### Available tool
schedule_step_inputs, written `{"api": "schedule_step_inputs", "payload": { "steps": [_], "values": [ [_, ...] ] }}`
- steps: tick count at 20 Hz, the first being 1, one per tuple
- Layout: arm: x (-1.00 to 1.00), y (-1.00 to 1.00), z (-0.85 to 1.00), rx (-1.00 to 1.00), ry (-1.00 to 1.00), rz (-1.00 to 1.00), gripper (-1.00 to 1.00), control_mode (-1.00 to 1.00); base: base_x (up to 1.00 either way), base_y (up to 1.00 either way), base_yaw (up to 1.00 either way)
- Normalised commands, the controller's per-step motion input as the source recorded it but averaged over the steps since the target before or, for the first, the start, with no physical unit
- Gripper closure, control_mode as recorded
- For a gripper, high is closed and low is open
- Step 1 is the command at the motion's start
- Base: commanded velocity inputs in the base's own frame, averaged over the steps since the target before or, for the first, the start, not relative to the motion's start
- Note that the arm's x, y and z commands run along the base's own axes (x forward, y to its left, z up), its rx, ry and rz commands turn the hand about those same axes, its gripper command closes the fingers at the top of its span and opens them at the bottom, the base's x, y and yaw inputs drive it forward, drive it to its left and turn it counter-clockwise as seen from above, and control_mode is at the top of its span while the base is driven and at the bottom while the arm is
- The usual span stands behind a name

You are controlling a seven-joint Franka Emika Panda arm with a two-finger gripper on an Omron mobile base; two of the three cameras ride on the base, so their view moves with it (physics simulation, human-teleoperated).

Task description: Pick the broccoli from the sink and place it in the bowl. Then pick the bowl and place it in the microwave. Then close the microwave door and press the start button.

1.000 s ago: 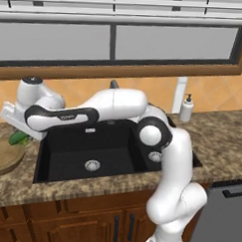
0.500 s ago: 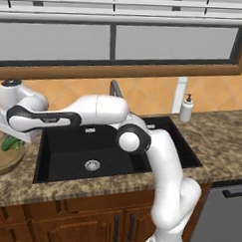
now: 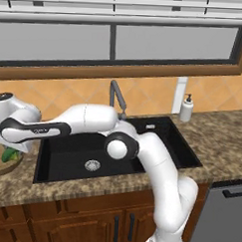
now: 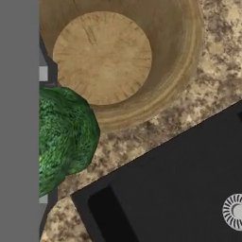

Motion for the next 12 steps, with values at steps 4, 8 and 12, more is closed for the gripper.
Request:
{"api": "schedule_step_inputs", "payload": {
  "steps": [4,8,12],
  "values": [
    [0.23,0.00,-0.41,0.00,-0.02,0.00,1.00,-1.00,0.00,0.00,0.00],
    [0.28,0.00,-0.30,0.00,0.00,0.00,1.00,-1.00,0.00,0.00,0.00],
    [0.35,0.04,-0.23,0.00,0.00,0.00,1.00,-1.00,0.00,0.00,0.00]
  ]
}}
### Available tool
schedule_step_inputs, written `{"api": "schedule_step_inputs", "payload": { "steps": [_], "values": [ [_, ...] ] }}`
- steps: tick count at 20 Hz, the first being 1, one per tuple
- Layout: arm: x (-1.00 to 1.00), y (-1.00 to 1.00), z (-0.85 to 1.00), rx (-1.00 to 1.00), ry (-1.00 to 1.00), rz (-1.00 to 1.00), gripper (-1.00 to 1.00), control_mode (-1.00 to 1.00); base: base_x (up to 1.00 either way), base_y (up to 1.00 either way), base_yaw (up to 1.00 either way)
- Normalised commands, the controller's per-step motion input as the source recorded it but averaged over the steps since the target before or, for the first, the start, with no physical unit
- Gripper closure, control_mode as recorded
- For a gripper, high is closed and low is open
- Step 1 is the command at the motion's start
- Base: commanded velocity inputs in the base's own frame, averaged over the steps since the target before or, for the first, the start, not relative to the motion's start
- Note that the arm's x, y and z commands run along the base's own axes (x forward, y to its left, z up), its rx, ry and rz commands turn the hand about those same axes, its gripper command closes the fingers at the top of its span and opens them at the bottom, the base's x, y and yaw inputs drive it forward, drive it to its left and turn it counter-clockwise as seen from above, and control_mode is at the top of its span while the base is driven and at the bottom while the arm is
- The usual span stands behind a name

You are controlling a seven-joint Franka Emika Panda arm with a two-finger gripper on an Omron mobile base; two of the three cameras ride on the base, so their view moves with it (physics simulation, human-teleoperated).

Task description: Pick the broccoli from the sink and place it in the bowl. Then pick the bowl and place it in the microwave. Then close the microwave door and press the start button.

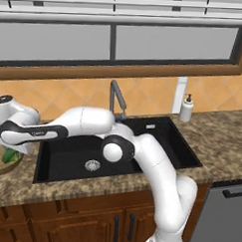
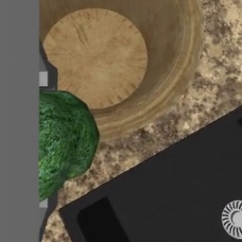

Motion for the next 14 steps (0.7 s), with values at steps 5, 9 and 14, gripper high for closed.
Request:
{"api": "schedule_step_inputs", "payload": {
  "steps": [5,9,14],
  "values": [
    [0.49,0.18,-0.34,0.00,-0.12,0.00,1.00,-1.00,0.00,0.00,0.00],
    [0.36,0.11,-0.27,0.03,-0.06,0.00,1.00,-1.00,0.00,0.00,0.00],
    [0.28,0.24,-0.26,0.02,-0.05,0.00,-1.00,-1.00,0.00,0.00,0.00]
  ]
}}
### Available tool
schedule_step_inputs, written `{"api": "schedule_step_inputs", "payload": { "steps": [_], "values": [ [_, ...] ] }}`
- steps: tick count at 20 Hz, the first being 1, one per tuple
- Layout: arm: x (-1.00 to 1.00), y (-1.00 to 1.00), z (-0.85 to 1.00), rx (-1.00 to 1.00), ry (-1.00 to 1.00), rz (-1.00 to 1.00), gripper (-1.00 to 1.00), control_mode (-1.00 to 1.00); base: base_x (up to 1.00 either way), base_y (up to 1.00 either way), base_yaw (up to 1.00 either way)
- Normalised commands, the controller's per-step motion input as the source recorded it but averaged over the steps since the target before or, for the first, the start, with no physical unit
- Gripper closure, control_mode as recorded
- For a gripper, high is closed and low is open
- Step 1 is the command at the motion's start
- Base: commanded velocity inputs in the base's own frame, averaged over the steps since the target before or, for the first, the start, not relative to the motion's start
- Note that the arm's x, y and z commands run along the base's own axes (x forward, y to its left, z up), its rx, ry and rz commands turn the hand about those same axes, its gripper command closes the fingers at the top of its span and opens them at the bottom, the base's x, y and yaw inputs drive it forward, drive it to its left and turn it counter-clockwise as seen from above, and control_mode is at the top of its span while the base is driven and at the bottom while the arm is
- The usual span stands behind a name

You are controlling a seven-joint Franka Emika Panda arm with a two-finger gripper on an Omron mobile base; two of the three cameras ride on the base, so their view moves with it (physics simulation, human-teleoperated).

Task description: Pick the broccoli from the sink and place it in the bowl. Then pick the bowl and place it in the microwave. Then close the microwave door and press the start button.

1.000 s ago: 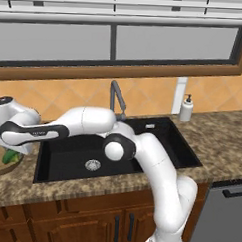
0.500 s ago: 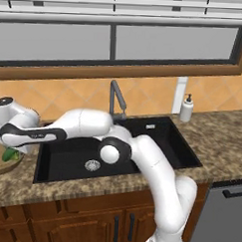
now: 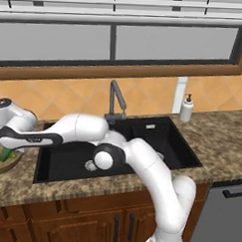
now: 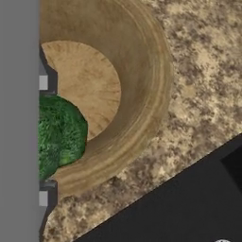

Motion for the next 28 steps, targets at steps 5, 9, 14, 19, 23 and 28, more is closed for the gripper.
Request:
{"api": "schedule_step_inputs", "payload": {
  "steps": [5,9,14,19,23,28],
  "values": [
    [0.10,0.02,-0.17,0.03,-0.02,0.00,-1.00,-1.00,0.00,0.00,0.00],
    [0.00,-0.27,0.00,0.06,0.00,0.00,-1.00,-1.00,0.00,0.00,0.00],
    [-0.37,-0.64,0.17,0.14,-0.02,0.00,-1.00,-1.00,0.00,0.00,0.00],
    [-0.56,-0.86,-0.07,0.18,0.04,0.00,-1.00,-1.00,0.00,0.00,0.00],
    [-0.42,-0.72,-0.26,0.13,0.08,0.06,-1.00,-1.00,0.00,0.00,0.00],
    [-0.12,-0.43,-0.07,0.16,0.09,0.14,-1.00,-1.00,0.00,0.00,0.00]
  ]
}}
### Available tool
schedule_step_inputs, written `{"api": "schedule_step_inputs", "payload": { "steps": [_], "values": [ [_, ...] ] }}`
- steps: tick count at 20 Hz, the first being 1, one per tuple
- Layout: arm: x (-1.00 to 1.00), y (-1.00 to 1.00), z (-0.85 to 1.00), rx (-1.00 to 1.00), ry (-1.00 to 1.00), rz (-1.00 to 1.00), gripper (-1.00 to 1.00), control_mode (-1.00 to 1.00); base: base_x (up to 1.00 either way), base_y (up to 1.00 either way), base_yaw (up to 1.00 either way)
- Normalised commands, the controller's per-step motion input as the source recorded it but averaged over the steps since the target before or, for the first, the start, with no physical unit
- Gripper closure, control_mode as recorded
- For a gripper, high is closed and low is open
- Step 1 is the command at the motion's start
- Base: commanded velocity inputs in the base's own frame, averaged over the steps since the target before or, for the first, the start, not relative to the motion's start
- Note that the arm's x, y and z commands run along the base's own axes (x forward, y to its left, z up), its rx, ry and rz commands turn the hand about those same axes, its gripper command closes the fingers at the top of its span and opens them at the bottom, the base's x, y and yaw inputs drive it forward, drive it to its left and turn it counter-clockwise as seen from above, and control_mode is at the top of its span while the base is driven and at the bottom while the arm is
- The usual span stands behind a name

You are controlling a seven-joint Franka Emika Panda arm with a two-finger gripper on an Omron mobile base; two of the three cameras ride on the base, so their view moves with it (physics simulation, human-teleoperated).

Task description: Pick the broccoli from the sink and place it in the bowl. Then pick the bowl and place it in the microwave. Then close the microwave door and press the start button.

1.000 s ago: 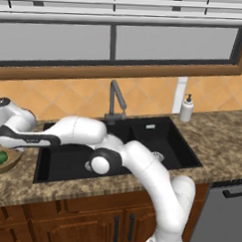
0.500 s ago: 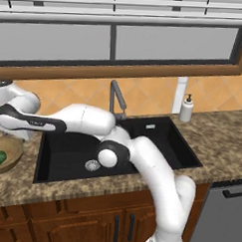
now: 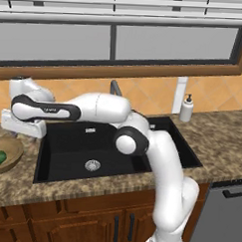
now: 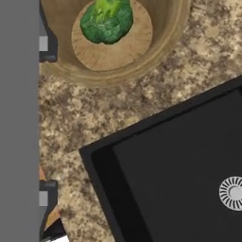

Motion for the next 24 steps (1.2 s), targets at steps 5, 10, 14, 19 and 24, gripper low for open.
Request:
{"api": "schedule_step_inputs", "payload": {
  "steps": [5,10,14,19,24],
  "values": [
    [0.00,0.00,-0.10,0.05,-0.01,0.12,-1.00,-1.00,0.00,0.00,0.00],
    [0.04,0.04,-0.09,-0.01,-0.02,0.02,-1.00,-1.00,0.00,0.00,0.00],
    [0.17,0.08,-0.04,-0.01,0.00,0.00,-1.00,-1.00,0.00,0.00,0.00],
    [0.39,0.37,-0.11,-0.02,0.01,0.00,-1.00,-1.00,0.00,0.00,0.00],
    [0.30,0.36,-0.11,-0.02,0.00,0.00,-1.00,-1.00,0.00,0.00,0.00]
  ]
}}
